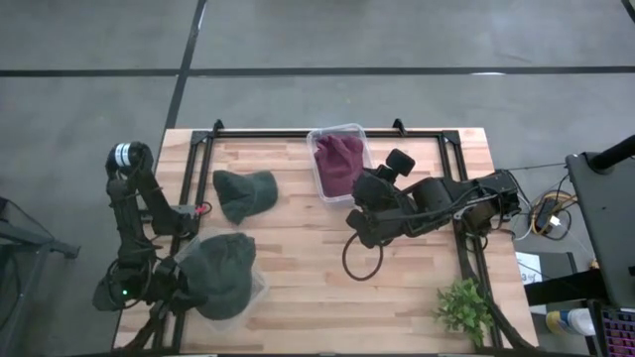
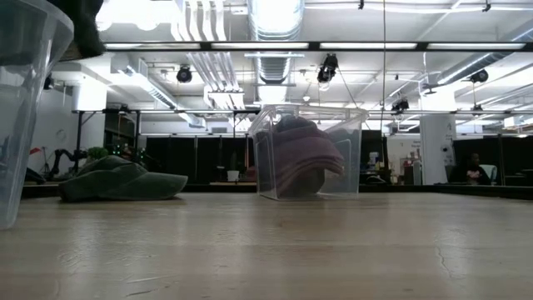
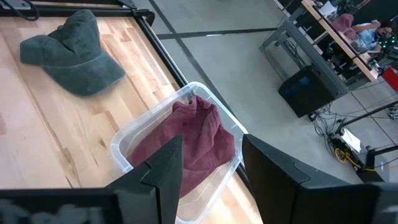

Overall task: Pick & Place hat
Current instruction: Put the green cap into the bottom transparent bin

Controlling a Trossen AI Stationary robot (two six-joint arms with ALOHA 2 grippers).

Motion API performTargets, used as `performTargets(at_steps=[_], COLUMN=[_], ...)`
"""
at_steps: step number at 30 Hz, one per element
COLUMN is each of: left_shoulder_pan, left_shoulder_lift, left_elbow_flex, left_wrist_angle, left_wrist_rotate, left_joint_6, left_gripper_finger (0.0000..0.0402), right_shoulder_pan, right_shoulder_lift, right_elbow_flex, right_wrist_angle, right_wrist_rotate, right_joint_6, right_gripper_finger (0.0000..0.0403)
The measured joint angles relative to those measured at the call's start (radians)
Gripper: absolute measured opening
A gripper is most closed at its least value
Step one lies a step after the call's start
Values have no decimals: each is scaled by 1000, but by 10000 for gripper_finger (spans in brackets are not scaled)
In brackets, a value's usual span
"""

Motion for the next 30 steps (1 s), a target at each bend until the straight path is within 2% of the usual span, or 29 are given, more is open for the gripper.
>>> performTargets(at_steps=[3,9,19,30], left_shoulder_pan=[-13,-38,-67,-119], left_shoulder_lift=[-1,-15,-62,-112], left_elbow_flex=[1,22,38,35], left_wrist_angle=[1,1,1,-1], left_wrist_rotate=[41,35,33,-71], left_joint_6=[-18,-12,93,287], left_gripper_finger=[129,131,131,131], right_shoulder_pan=[0,0,0,0], right_shoulder_lift=[0,0,0,0], right_elbow_flex=[0,0,0,0], right_wrist_angle=[0,0,2,3], right_wrist_rotate=[0,0,-12,-45], right_joint_6=[0,0,0,-3], right_gripper_finger=[160,160,160,160])
